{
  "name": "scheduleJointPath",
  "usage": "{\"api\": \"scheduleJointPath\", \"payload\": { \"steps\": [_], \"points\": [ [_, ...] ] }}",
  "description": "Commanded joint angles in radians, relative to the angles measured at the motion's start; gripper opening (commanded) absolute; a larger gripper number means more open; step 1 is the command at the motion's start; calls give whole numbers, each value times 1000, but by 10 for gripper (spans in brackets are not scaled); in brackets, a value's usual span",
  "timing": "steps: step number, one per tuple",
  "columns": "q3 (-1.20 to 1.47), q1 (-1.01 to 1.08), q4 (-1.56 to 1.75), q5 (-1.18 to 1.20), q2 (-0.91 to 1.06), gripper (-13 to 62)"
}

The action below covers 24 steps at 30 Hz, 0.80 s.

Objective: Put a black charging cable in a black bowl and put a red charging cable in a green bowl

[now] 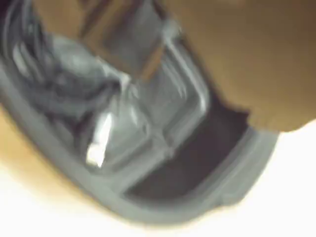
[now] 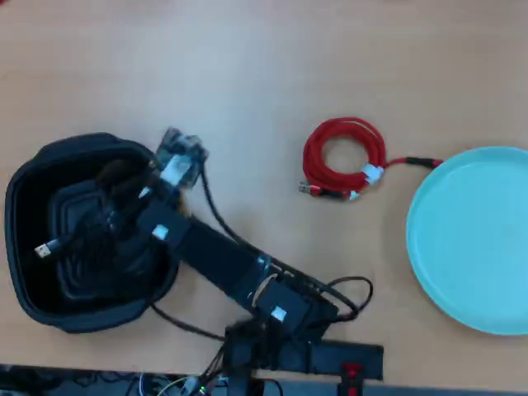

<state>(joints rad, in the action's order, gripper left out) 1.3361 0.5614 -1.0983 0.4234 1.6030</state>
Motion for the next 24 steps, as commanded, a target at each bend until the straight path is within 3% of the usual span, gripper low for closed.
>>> {"api": "scheduleJointPath", "payload": {
  "steps": [1,13,24],
  "points": [
    [-25,101,-15,-6,20,226],
    [179,600,-222,138,57,226],
    [273,784,-272,135,233,226]
  ]
}}
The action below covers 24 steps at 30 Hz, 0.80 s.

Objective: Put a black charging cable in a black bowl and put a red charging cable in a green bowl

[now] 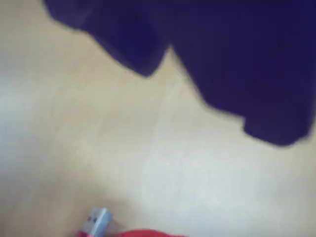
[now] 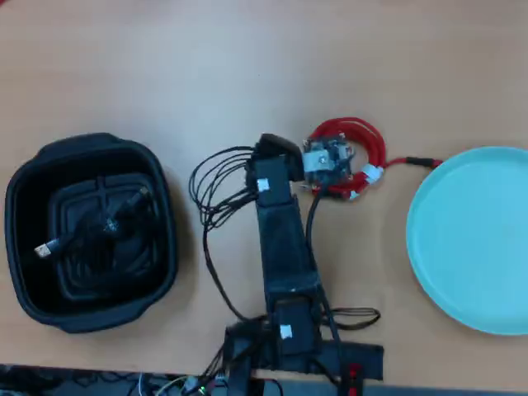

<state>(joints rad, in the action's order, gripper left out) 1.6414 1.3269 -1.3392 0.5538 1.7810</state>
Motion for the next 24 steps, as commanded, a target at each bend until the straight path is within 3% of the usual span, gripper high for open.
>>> {"api": "scheduleJointPath", "payload": {
  "steps": [1,24],
  "points": [
    [-31,40,-40,5,57,227],
    [46,249,69,-210,46,227]
  ]
}}
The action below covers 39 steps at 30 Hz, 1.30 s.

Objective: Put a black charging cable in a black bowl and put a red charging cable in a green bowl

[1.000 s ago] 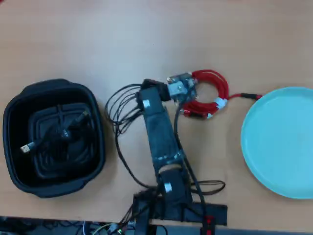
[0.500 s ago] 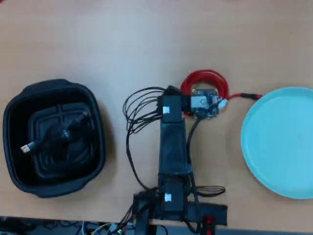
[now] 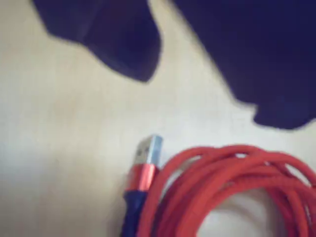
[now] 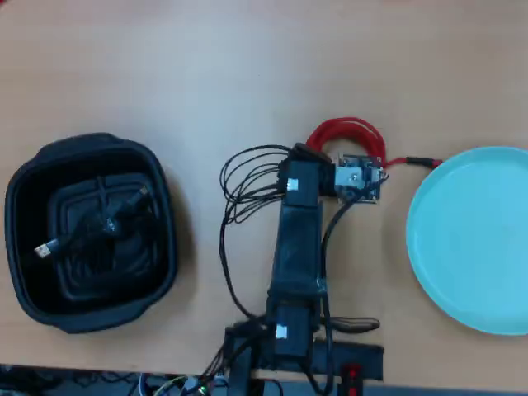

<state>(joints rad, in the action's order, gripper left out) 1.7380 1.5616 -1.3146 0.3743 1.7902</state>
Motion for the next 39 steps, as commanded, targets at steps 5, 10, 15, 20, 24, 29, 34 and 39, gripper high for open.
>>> {"api": "scheduleJointPath", "payload": {
  "steps": [5,10,15,20,24,29,34,39],
  "points": [
    [-5,78,110,-61,32,227],
    [28,147,160,-61,-18,227],
    [21,163,204,-63,-121,227],
    [28,163,209,-60,-186,226],
    [46,164,207,-57,-216,226],
    [58,164,201,-55,-229,227],
    [58,163,195,-54,-256,227],
    [72,161,195,-54,-259,231]
  ]
}}
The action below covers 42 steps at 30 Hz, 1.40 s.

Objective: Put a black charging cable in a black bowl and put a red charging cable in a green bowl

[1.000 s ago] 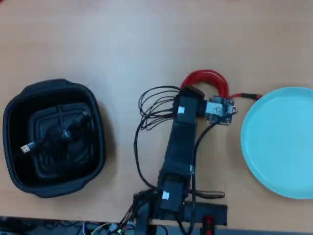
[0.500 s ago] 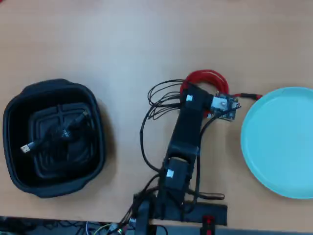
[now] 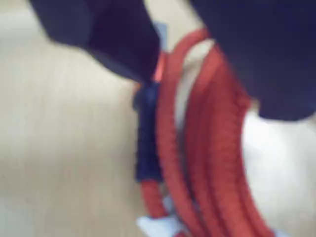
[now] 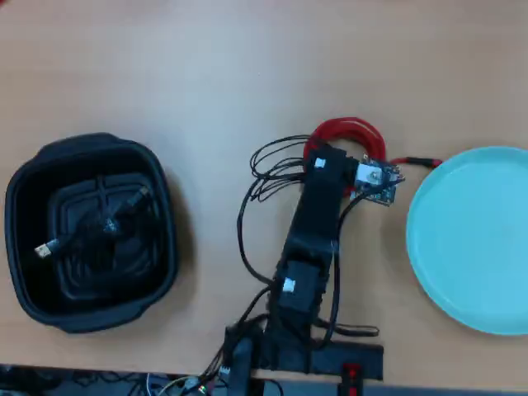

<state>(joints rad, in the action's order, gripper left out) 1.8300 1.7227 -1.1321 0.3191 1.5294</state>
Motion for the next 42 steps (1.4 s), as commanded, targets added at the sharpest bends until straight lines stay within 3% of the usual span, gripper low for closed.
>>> {"api": "scheduleJointPath", "payload": {
  "steps": [1,8,30,33,40,42],
  "points": [
    [-17,-2,12,2,2,239],
    [-5,-6,12,3,2,416],
    [-17,-14,26,5,-117,406],
    [-28,-17,26,5,-124,316],
    [-37,-18,26,5,-124,-69],
    [-38,-18,26,6,-123,-74]
  ]
}}
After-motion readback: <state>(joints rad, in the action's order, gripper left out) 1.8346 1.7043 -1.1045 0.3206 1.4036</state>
